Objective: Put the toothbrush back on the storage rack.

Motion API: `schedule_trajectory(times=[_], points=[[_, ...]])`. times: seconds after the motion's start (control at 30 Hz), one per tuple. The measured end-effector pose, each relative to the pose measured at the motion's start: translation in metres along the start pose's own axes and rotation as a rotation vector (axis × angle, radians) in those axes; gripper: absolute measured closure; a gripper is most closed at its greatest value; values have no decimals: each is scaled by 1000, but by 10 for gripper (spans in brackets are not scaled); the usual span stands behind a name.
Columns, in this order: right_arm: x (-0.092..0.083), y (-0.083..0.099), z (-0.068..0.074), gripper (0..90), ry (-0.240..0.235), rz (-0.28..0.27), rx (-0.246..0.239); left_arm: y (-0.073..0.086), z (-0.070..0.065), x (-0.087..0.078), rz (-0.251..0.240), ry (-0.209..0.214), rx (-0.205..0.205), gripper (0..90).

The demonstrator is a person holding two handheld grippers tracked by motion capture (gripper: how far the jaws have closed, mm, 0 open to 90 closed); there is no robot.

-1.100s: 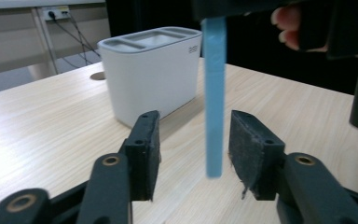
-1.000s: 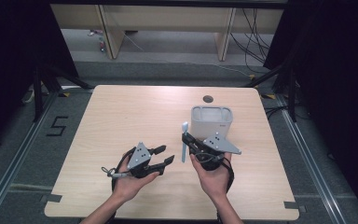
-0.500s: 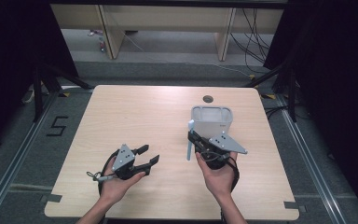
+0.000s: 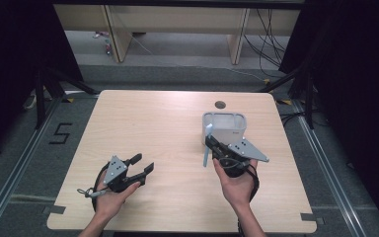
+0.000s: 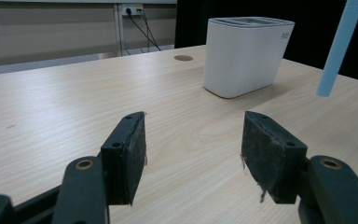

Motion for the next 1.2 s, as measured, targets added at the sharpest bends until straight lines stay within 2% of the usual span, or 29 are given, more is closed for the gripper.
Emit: schedule_trajectory(times=[0.07,0.1,0.17,0.2,0.3,0.33,0.37,0.4,0.43,0.5,0.53,0.57,0.6,0.63,0.7,0.77,0.83,0.87,0.93,0.97,1.1,1.17,1.2], points=[[-1,-1,-3,861,13,1,-18,1,3,-1,-12,-4,15,394],[-1,0,-2,861,4,4,-1,1,3,-1,-20,-5,12,394],[-2,-1,-3,861,13,4,-4,2,5,-2,-22,-9,10,391],[-2,-1,-4,861,15,-2,-8,5,6,-5,3,-27,3,390],[-3,-2,-6,861,16,-4,-5,6,8,-5,-5,-28,5,387],[-4,-3,-8,861,30,-8,-24,6,8,-5,-6,-31,3,386],[-4,-3,-8,861,22,-9,-11,4,9,-3,-39,-12,27,384],[-4,-4,-9,861,27,-8,-19,8,8,-5,-13,-32,8,383],[-6,-3,-9,861,33,-3,1,9,8,-5,-5,-34,7,382],[-6,-5,-12,861,34,-16,-16,8,8,-2,-33,-18,27,379],[-6,-6,-13,861,40,-19,-8,11,7,-5,-4,-34,6,377],[-7,-6,-15,861,46,-14,-28,11,7,-4,-10,-31,11,376],[-7,-6,-14,861,36,-19,-6,12,7,-4,-10,-31,10,375],[-7,-6,-14,861,36,-16,-3,10,8,-1,-32,-18,34,373],[-8,-7,-17,861,49,-23,-17,13,7,-3,-10,-32,8,371],[-8,-7,-19,861,56,-24,-25,15,8,-3,-11,-34,8,367],[-8,-6,-20,861,54,-16,-24,13,9,0,-40,-18,24,363],[-9,-6,-21,861,61,-17,-13,16,9,-2,-12,-35,3,361],[-10,-7,-22,861,65,-21,-27,18,9,-2,-9,-35,1,357],[-9,-7,-21,861,57,-19,-9,18,9,-2,-11,-35,0,356],[-10,-9,-23,860,63,-24,-6,17,9,-3,-17,-35,1,352],[-11,-11,-27,860,70,-33,-35,17,9,-3,-19,-37,-2,350],[-11,-10,-27,860,67,-27,-24,17,8,-3,-19,-37,-2,349]])
Point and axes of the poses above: each handheld gripper's, and its own axes: x roughly forward along the jaws, y roughly out of its underside, z roughly to its left, the point moved 9 cm from there along x, roughly forward along the jaws, and after that the axes turned 4 degrees about -y, right-handed, at the moved point
